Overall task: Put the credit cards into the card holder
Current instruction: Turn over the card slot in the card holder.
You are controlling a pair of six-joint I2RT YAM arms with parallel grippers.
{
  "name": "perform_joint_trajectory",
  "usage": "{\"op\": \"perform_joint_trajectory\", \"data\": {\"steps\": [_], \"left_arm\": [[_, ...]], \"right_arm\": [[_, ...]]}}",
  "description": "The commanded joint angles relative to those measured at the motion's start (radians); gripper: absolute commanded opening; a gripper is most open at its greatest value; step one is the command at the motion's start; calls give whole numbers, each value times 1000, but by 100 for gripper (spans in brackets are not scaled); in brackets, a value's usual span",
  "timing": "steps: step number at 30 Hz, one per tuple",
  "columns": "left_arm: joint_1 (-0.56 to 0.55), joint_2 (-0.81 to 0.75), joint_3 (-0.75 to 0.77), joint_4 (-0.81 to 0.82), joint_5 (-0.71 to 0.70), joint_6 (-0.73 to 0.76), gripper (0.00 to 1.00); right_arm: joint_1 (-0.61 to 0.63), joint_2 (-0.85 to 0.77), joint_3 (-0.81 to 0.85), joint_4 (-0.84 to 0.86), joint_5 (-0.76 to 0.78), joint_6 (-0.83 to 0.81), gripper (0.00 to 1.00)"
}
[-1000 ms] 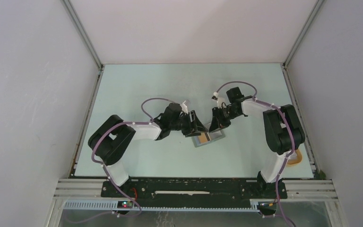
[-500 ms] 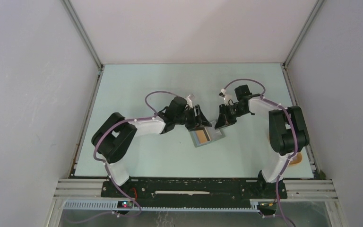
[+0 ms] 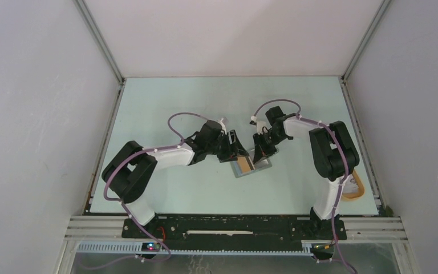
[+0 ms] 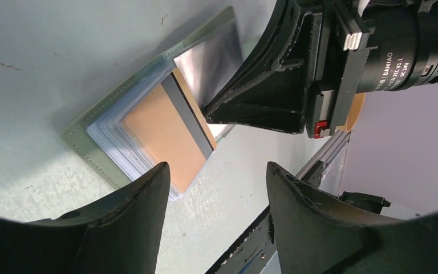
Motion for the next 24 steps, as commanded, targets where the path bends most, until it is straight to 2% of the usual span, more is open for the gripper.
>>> {"op": "perform_joint_trajectory", "data": {"steps": [1, 9, 17, 24], "left_arm": [[-3, 16, -9, 23, -6, -6, 68], [-10, 54, 2, 8, 1, -24, 69], [-10, 25, 12, -100, -66, -1, 72], [-14, 60, 26, -44, -20, -12, 72]], "right_arm": [[16, -16, 36, -18, 183, -17, 10], [30, 56, 77, -73, 207, -28, 10], [34, 61, 80, -81, 195, -29, 10], [33, 61, 80, -82, 184, -31, 10]]}}
